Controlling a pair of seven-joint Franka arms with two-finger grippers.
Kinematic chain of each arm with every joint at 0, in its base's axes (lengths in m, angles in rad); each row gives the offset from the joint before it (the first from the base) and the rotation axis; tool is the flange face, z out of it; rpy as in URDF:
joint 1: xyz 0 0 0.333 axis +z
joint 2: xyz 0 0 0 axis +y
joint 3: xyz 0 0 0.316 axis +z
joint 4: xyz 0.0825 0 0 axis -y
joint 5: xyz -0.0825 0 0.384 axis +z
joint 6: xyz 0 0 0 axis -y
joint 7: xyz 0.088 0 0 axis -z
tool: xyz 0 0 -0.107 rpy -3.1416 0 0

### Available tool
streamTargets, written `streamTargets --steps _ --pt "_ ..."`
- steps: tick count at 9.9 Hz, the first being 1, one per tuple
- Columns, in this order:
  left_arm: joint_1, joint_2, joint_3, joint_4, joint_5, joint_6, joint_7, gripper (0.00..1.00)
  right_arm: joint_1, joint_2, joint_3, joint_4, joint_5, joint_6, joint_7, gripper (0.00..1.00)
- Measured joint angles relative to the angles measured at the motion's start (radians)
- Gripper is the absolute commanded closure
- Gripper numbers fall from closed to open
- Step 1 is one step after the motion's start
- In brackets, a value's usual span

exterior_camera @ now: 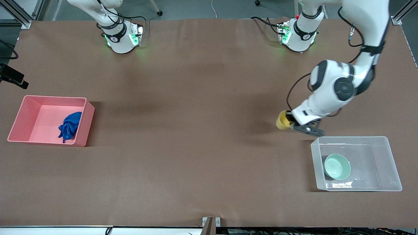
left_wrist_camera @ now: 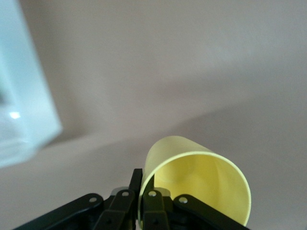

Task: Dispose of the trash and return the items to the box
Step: 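Carry the yellow cup into the green bowl in the clear box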

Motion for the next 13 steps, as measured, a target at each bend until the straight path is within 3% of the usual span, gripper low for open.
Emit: streamTargets --steps 2,6,8,9,10,11,13 --pt "0.009 0.056 0.11 0.143 0.0 -0.006 0.057 1.0 -0.004 -0.005 -0.007 -0.002 -0.001 -0.001 -0.021 0.0" --pt "0.014 0.352 0.241 0.488 0.0 -0.1 0.175 1.0 -0.007 -0.006 -0.01 -0.005 -0.002 -0.003 -0.024 0.0" --pt "0.024 0.448 0.28 0.548 -0.001 -0.103 0.232 0.98 -0.007 -0.007 -0.01 -0.006 -0.002 -0.003 -0.024 0.0" --pt "0.028 0.477 0.289 0.56 -0.001 -0.099 0.235 0.83 -0.007 -0.007 -0.01 -0.007 -0.002 -0.003 -0.024 0.0" --pt "0.033 0.495 0.293 0.563 -0.011 -0.094 0.235 0.28 -0.007 -0.007 -0.01 -0.008 -0.002 -0.003 -0.024 0.0" --pt "0.036 0.501 0.295 0.565 -0.045 -0.093 0.235 0.0 -0.007 -0.007 -0.01 -0.009 -0.002 -0.003 -0.024 0.0" --pt "0.037 0.493 0.3 0.587 -0.094 -0.091 0.236 0.0 -0.007 -0.008 -0.01 -0.01 -0.002 -0.003 -0.024 0.0"
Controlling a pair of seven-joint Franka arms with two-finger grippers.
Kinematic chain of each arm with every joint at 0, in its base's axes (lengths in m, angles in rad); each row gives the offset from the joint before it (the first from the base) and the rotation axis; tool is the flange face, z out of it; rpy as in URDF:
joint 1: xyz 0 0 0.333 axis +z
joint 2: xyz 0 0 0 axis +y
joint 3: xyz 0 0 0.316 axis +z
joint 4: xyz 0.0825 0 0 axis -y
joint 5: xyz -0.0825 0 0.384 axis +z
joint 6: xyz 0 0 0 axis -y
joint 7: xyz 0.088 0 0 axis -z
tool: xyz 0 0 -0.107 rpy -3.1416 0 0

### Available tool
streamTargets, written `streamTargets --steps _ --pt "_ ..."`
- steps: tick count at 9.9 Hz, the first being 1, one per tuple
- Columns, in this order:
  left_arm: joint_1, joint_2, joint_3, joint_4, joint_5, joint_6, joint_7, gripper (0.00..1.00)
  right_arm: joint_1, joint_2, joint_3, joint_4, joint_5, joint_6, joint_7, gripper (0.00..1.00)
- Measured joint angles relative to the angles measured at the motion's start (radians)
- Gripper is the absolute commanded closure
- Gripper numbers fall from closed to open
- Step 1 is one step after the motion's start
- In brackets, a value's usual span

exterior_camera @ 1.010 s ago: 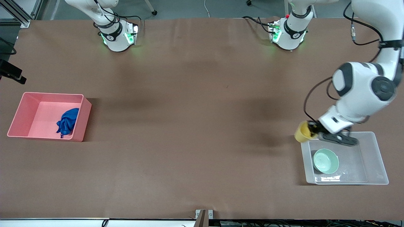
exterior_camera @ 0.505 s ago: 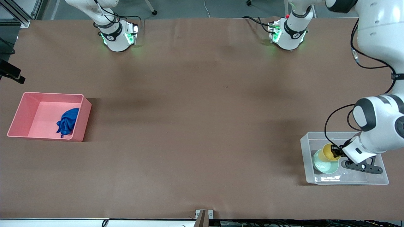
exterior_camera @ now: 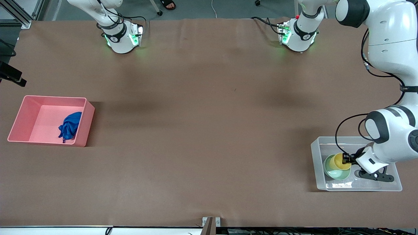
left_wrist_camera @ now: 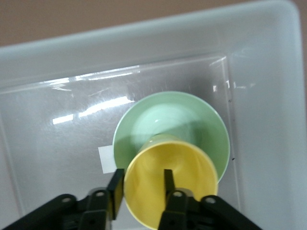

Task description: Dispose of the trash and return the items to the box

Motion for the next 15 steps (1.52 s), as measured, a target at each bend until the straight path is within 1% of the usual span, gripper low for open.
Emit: streamTargets --steps 1,2,5,7,9,10,11,12,13,15 --pt "0.0 -0.026 0.0 0.016 -0.005 0.0 0.0 0.0 0.0 0.0 0.0 -0.001 0.0 0.0 0.0 0.0" --pt "-0.004 -0.078 0.0 0.025 -0.006 -0.012 -0.002 0.0 0.0 -0.001 0.0 -0.001 0.0 0.0 0.0 0.0" --pt "-0.027 -0.298 -0.001 0.012 0.004 -0.172 -0.069 0.0 -0.001 -0.001 0.0 -0.003 0.0 0.0 0.0 0.0" --pt "-0.035 -0.442 -0.003 -0.054 0.07 -0.258 -0.11 0.0 -0.002 -0.002 -0.001 -0.004 0.0 0.0 0.0 0.0" --pt "-0.037 -0.584 -0.009 -0.117 0.089 -0.382 -0.155 0.0 -0.005 -0.002 -0.002 -0.005 0.0 0.0 0.0 0.0" --pt "-0.037 -0.641 -0.02 -0.122 0.09 -0.442 -0.192 0.0 -0.007 -0.002 -0.002 -0.005 0.0 0.0 0.0 0.0" --pt "-0.038 -0.682 -0.035 -0.109 0.091 -0.501 -0.222 0.0 -0.008 -0.002 -0.002 -0.005 0.0 0.0 0.0 0.0" --pt "-0.04 -0.701 -0.046 -0.071 0.092 -0.572 -0.24 0.0 -0.009 -0.002 -0.002 -0.005 0.0 0.0 0.0 0.0" --pt "-0.042 -0.707 -0.049 -0.029 0.094 -0.64 -0.246 0.0 -0.009 -0.002 -0.003 -0.005 0.0 0.001 0.0 0.0" --pt "-0.041 -0.712 -0.043 -0.002 0.095 -0.713 -0.247 0.0 -0.012 -0.002 -0.003 -0.005 0.0 0.006 0.0 0.0"
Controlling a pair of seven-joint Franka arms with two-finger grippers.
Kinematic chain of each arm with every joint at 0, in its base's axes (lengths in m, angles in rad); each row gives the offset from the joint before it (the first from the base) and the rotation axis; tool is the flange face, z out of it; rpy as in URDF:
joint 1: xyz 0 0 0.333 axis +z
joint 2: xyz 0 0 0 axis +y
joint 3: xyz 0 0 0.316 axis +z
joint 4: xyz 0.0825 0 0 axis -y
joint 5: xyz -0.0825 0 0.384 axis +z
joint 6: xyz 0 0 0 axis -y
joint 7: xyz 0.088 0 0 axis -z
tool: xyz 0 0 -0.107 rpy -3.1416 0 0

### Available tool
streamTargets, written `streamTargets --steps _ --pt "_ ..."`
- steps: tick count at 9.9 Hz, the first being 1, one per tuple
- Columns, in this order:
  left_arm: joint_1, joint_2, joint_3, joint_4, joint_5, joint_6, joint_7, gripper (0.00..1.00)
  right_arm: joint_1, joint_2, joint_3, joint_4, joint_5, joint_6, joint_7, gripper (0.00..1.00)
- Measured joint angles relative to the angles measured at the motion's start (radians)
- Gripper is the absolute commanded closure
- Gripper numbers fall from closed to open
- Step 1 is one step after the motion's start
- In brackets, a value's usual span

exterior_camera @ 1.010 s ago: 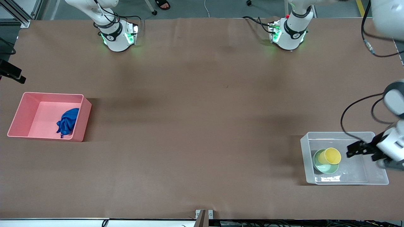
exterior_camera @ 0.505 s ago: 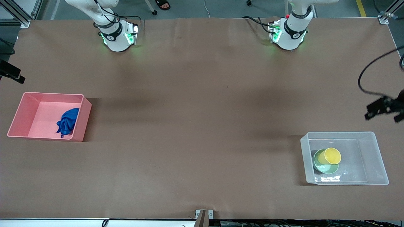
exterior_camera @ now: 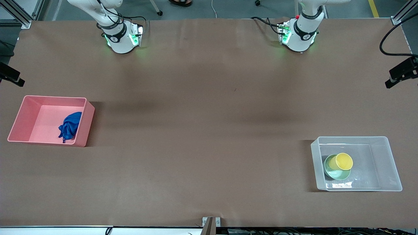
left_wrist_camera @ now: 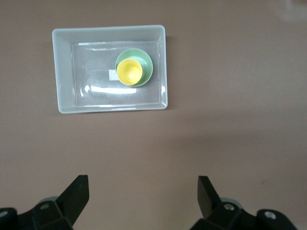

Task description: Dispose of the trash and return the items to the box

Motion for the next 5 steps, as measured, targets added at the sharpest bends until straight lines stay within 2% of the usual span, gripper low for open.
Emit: streamTargets --steps 5 --pt "-0.035 -0.028 -0.004 -0.023 0.068 -0.017 -0.056 0.0 -0.008 0.0 0.0 -0.01 0.0 0.001 0.0 0.0"
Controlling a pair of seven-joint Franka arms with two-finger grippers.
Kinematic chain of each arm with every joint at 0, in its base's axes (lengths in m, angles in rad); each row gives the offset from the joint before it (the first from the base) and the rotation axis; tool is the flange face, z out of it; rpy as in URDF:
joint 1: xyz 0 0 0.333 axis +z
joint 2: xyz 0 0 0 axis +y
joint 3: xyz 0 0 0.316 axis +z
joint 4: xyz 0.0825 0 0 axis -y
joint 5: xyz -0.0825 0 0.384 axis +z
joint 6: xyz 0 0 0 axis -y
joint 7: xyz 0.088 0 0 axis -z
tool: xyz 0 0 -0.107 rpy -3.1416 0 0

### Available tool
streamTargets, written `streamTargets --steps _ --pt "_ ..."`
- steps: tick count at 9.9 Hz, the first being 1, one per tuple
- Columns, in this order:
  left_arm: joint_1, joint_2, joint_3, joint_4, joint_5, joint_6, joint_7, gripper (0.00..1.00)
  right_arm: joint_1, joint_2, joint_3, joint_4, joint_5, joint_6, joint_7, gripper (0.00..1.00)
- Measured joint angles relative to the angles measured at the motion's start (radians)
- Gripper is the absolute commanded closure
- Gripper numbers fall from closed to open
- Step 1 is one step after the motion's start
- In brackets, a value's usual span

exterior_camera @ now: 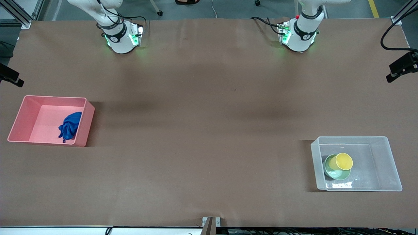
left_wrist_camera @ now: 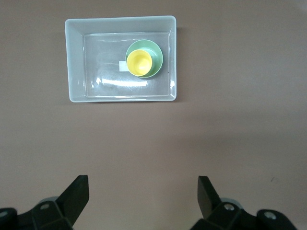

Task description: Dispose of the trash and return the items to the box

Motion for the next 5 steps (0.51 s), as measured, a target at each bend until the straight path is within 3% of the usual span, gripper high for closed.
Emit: streamTargets --steps 5 --pt "0.0 -0.004 -0.001 -0.037 -0.007 0.008 0.0 0.0 0.0 0.0 0.003 0.0 0.0 0.0 0.0 0.0"
